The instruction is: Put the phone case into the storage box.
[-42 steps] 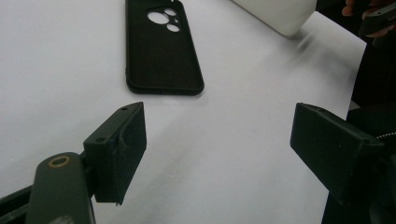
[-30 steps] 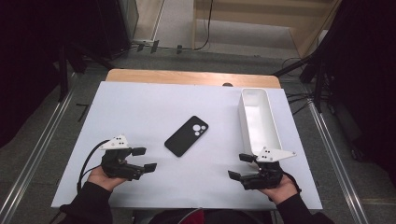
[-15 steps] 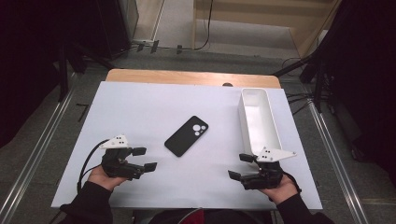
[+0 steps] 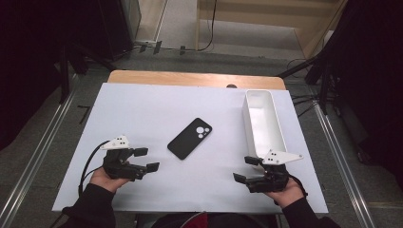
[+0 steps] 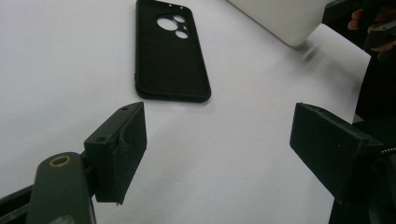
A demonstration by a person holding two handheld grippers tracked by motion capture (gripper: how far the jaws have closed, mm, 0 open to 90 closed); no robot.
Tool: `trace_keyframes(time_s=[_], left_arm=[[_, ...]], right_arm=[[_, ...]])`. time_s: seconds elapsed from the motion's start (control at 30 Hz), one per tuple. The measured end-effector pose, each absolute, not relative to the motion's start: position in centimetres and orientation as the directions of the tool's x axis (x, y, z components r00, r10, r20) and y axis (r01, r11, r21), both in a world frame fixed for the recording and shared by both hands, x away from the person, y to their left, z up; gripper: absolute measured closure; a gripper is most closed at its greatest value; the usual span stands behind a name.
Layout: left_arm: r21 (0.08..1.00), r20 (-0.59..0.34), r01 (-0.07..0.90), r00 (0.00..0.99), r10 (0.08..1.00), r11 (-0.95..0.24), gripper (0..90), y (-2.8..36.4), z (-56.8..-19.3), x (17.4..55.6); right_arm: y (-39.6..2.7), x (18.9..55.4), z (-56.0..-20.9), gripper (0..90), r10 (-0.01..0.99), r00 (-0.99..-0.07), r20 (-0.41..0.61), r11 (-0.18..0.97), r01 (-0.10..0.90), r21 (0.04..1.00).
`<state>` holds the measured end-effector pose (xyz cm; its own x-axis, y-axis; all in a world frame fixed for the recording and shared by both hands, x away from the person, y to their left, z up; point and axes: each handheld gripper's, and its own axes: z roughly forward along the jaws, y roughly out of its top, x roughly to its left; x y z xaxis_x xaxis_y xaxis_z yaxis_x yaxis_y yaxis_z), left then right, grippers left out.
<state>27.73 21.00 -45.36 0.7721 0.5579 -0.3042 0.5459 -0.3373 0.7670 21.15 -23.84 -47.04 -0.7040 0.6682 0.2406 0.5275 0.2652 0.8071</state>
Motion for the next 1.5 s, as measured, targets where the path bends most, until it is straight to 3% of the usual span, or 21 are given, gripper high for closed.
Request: trace_keyframes(time_s=[1.5], left_arm=[[0.777,-0.257,0.534,0.752,0.607,-0.334,19.0,17.3,-45.5,29.7]], right_arm=[[-23.8,21.0,-47.2,19.9,0.667,-0.706,0.237,0.268,0.524,0.808]])
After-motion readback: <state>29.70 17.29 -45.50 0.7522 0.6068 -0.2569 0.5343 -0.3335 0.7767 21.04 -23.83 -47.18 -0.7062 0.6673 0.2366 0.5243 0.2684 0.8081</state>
